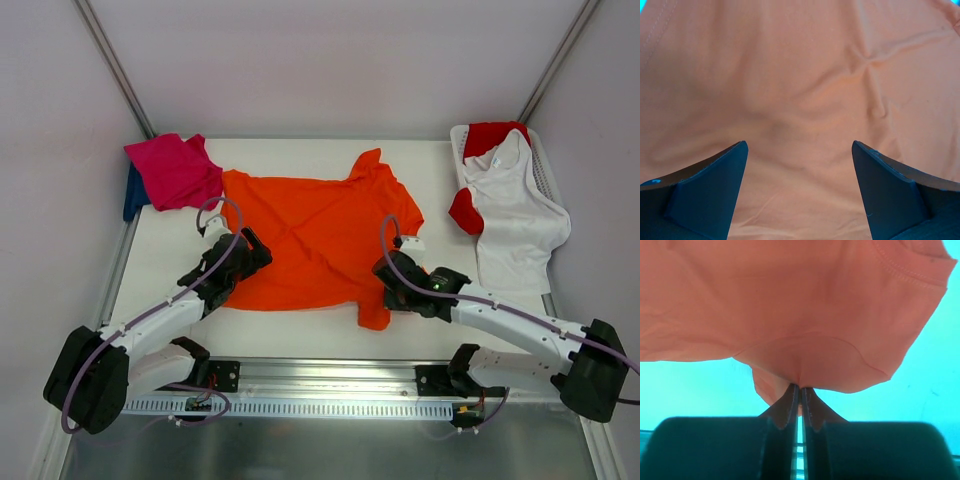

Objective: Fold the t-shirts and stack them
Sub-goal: Fold the tshirt

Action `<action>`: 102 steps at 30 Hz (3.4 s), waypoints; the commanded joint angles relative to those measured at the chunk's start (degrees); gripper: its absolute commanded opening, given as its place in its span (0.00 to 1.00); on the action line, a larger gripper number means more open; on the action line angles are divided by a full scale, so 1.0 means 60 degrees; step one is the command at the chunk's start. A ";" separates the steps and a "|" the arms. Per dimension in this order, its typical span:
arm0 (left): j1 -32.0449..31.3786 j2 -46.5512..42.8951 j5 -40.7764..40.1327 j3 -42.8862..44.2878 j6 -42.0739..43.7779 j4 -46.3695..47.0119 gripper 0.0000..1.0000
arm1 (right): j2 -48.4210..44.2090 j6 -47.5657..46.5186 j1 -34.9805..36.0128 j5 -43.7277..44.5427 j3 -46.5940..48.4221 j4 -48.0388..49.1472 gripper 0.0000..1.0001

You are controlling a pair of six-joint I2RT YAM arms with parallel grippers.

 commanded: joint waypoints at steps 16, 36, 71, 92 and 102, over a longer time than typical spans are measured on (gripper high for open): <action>-0.0100 0.0308 0.0416 0.0481 0.0270 -0.0376 0.86 | 0.7406 -0.3589 -0.3146 -0.1673 0.6049 0.0060 0.98; -0.0100 0.0981 0.0416 0.0540 0.0285 -0.0273 0.85 | -0.0444 -0.2227 -0.2927 -0.0472 0.0747 -0.2017 0.99; -0.0115 0.0660 0.0607 0.0277 0.0695 -0.0273 0.85 | 0.1738 0.0132 -0.0437 -0.2084 -0.1173 0.1658 0.00; -0.0115 -0.1435 0.1775 0.0423 0.0725 -0.3039 0.86 | -0.1267 0.0161 0.0339 -0.3077 0.0043 -0.2079 0.00; -0.0144 -0.2151 0.4271 0.0379 -0.0681 -0.7454 0.82 | -0.0462 0.0556 0.1672 -0.3710 -0.0059 -0.1259 0.00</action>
